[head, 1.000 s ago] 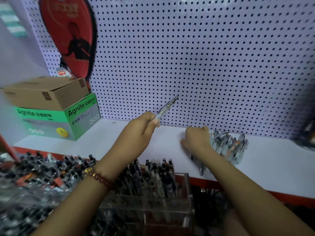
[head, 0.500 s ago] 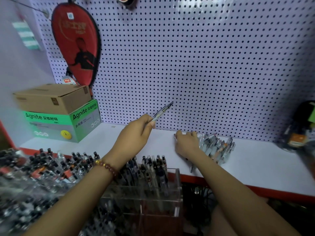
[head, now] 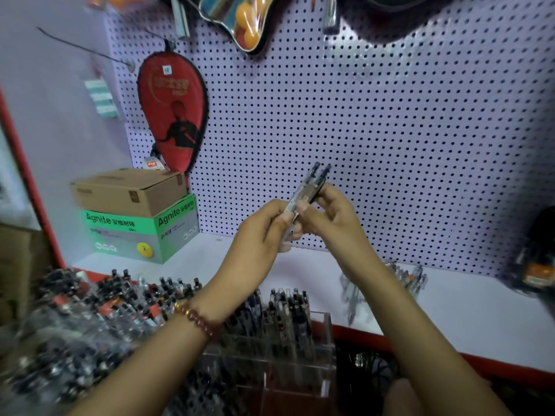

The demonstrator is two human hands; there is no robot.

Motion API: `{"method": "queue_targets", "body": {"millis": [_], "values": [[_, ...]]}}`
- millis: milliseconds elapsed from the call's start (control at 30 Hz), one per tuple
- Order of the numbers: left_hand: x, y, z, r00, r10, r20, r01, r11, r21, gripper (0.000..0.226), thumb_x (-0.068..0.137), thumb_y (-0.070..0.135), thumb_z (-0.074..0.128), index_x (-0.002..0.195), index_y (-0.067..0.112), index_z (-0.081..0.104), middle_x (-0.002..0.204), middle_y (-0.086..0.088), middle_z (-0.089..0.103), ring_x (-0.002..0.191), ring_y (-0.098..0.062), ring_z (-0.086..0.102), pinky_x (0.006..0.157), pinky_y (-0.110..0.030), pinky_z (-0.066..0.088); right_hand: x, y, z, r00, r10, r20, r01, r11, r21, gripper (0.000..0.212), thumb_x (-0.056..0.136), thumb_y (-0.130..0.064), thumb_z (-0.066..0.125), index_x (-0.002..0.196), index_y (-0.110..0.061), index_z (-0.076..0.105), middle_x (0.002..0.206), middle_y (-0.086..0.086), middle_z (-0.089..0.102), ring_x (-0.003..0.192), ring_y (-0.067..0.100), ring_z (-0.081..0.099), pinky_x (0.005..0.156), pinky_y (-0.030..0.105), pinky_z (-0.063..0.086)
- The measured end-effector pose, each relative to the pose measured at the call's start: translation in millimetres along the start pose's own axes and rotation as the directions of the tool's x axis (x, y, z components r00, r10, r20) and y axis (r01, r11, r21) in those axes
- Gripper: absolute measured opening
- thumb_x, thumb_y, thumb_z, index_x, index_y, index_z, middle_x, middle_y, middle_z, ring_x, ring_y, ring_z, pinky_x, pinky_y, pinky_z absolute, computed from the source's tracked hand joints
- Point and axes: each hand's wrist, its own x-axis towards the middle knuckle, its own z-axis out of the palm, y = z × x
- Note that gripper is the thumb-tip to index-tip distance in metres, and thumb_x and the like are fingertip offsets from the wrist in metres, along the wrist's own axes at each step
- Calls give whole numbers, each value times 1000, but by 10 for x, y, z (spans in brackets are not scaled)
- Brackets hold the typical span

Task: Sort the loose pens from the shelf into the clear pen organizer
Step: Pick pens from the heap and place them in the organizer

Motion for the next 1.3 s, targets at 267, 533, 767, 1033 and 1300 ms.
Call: {"method": "queue_targets", "body": {"millis": [267,533,767,1033,1300], "values": [[-695,65,-235,990,52,132,-48,998,-30,22,101,19,40,83,25,51,64,4,51,47,-9,42,50,-22,36,-449,-192,288,993,1,117,-2,1000,5,21,94,-30,51,100,-9,53,59,0,49,39,15,42,41,23,36],[-1359,-299,-543,963,-115,245,48,964,260,16,89,39,54,97,28,62,83,15,65,75,2,60,64,-15,46,-1084,222,474,996,38,75,-8,931,-365,38,95,-29,55,68,-3,48,47,1,42,41,12,41,45,26,35],[-1713,-539,-714,967,-76,244,-91,790,607,25,85,39,58,104,25,66,108,14,58,81,6,48,68,-15,42,-1236,456,551,964,6,265,181,713,-677,30,96,-36,51,77,-12,53,52,-2,48,46,14,47,45,25,34],[-1862,-628,-534,979,-131,157,-11,734,679,41,76,39,75,112,21,65,116,1,54,104,-19,54,78,-40,54,-1376,650,681,927,131,352,229,548,-805,28,90,-45,59,99,-20,54,69,-7,61,52,6,49,48,17,36],[-1881,-602,-335,989,-126,83,37,738,674,36,74,34,78,105,21,65,106,2,54,99,-16,52,68,-28,47,-1382,617,652,897,242,371,186,556,-810,40,89,-53,52,115,-23,50,71,-8,60,59,13,58,54,28,48]]}}
